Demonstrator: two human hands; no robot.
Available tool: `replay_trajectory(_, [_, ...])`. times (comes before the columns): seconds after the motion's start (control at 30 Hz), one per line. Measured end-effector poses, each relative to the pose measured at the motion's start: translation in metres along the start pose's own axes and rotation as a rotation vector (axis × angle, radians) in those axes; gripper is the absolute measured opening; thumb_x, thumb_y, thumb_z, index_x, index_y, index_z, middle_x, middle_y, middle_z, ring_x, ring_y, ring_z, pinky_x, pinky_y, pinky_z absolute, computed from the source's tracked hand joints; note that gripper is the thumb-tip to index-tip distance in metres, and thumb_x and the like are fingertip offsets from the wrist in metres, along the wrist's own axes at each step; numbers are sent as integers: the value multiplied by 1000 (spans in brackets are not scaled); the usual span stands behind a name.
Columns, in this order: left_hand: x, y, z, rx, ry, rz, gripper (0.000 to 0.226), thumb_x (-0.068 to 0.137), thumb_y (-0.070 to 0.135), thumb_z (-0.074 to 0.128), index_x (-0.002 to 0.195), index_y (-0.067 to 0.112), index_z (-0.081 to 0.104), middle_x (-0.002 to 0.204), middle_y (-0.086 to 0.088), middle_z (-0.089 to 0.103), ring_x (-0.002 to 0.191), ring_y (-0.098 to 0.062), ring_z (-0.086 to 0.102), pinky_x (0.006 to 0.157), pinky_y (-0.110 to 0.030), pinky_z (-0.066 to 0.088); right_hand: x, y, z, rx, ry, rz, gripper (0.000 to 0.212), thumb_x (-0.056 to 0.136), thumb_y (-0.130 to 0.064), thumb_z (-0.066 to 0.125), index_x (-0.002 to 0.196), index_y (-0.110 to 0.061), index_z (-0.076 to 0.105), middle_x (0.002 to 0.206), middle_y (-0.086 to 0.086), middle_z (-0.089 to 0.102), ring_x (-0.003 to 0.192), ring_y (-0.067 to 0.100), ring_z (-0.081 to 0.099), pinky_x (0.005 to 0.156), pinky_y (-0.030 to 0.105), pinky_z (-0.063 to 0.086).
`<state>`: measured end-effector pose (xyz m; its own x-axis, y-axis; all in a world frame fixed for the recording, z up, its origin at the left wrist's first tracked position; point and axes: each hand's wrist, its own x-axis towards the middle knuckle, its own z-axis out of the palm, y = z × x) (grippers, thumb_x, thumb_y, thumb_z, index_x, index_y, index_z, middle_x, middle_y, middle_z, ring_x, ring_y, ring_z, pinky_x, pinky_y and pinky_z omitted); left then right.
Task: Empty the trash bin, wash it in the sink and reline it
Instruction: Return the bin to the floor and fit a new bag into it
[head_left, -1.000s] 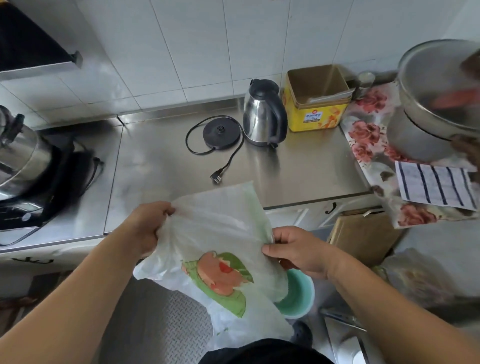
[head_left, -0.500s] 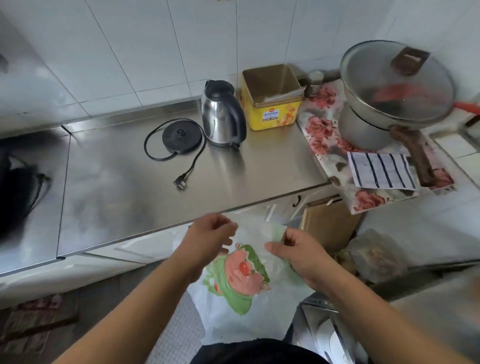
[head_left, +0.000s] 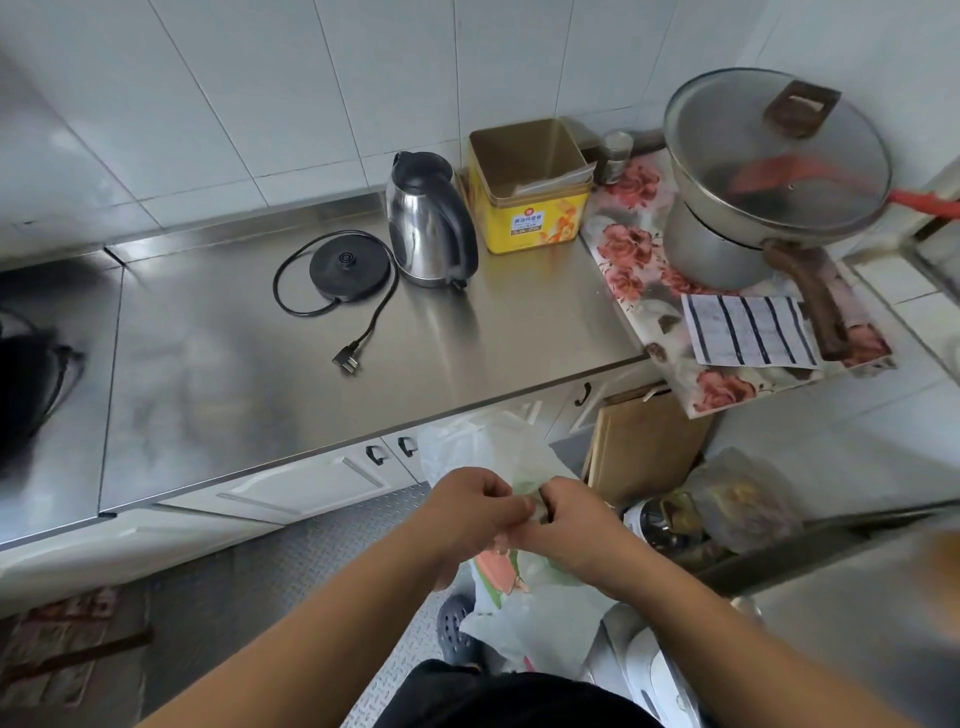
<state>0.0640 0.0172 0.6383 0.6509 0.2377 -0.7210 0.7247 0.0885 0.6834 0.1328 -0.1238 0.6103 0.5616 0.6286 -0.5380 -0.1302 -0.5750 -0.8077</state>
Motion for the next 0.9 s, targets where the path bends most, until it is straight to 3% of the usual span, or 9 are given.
replay_trajectory(0.1, [0,-3,-1,-190,-28,-27,11,88,9,69,87,-1,65,82,-21,67,71,-27,63,71,-34,55,-4,1,0,194,-12,-9,31,64,-43,83,85,-22,74,80,-1,76,74,12,71,70,27,57])
replay_trajectory(0.17, [1,-6,-4,-400,-86,-73,10,94,8,63,91,-2,63,90,-22,71,76,-30,69,70,-34,59,-7,3,-1,328,0,13,40,64,-42,89,94,-18,76,94,10,77,87,24,73,81,37,58])
replay_trajectory(0.3, [4,-12,-11,-801,-158,-137,27,101,12,47,114,-6,62,99,-23,74,82,-33,73,68,-39,61,-8,10,-10,431,97,88,24,75,-27,84,93,-14,76,92,9,78,81,25,75,66,37,60])
replay_trajectory(0.4, [6,-21,-21,-1007,-153,-155,32,102,16,44,120,-4,61,102,-20,75,82,-31,75,70,-44,62,-4,21,-19,364,194,178,14,81,-18,80,91,-10,74,90,14,78,83,35,74,74,51,60])
replay_trajectory(0.53, [10,-34,-38,-1053,-72,-142,33,101,16,47,125,-2,61,108,-18,73,82,-28,73,68,-36,59,4,39,-31,132,256,214,22,79,-23,80,89,-6,70,89,13,76,83,33,73,79,52,61])
replay_trajectory(0.6, [13,-43,-45,-916,25,-121,42,96,22,58,127,-6,57,104,-20,67,82,-30,62,72,-38,50,9,48,-37,65,304,243,25,80,-24,79,87,-2,68,85,15,73,79,33,72,73,48,61])
replay_trajectory(0.7, [9,-54,-56,-344,84,-16,56,76,38,76,112,-2,60,93,-17,67,77,-28,60,70,-37,49,13,59,-46,-17,407,269,26,80,-25,76,70,-7,59,70,12,64,65,29,65,57,36,52])
replay_trajectory(0.83, [10,-69,-69,515,283,39,24,72,26,76,85,22,55,82,0,63,70,-16,59,55,-24,42,13,69,-61,-111,567,262,39,79,-24,73,58,-16,41,55,1,42,52,20,42,51,30,33])
replay_trajectory(0.9, [15,-77,-76,722,327,41,21,78,24,72,83,24,52,81,4,59,69,-10,54,52,-23,36,12,72,-70,-196,605,283,36,79,-26,71,60,-15,43,58,2,43,53,20,41,50,31,30])
